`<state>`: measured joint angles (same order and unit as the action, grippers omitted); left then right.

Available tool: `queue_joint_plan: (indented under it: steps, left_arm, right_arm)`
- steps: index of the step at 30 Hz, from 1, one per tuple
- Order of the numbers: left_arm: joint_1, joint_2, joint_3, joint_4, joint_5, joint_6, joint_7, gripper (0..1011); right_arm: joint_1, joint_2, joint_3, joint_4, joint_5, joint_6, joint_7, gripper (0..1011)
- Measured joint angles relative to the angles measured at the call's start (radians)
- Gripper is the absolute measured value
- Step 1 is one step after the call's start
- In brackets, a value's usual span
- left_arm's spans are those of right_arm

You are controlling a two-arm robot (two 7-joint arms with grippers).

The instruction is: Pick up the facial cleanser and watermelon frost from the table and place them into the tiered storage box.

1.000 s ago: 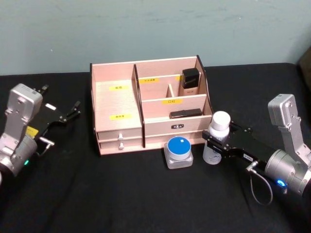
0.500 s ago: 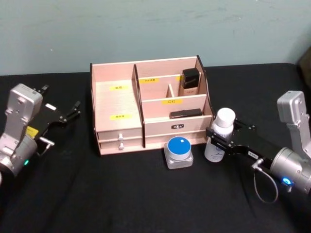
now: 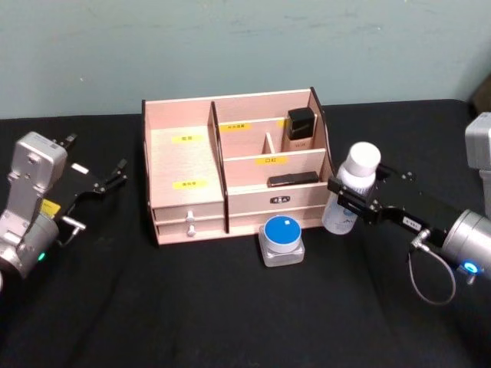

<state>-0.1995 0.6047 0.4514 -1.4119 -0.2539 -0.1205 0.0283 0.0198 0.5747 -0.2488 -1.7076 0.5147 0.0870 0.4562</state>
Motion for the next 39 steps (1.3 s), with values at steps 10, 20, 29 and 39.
queue_joint_plan:
  steps: [10, 20, 29, 39]
  left_arm:
    - [0.000, 0.000, 0.000, 0.000, 0.000, 0.000, 0.000, 1010]
    - [0.000, 0.000, 0.000, 0.000, 0.000, 0.000, 0.000, 1010]
    - [0.000, 0.000, 0.000, 0.000, 0.000, 0.000, 0.000, 1010]
    - [0.000, 0.000, 0.000, 0.000, 0.000, 0.000, 0.000, 1010]
  right_arm:
    - [0.042, 0.019, -0.022, -0.082, 0.034, 0.031, 0.004, 602]
    - [0.135, -0.004, -0.101, -0.078, 0.036, 0.064, 0.004, 603]
    - [0.240, -0.063, -0.178, 0.003, -0.004, 0.080, -0.012, 603]
    - [0.341, -0.147, -0.227, 0.122, -0.038, 0.083, -0.032, 602]
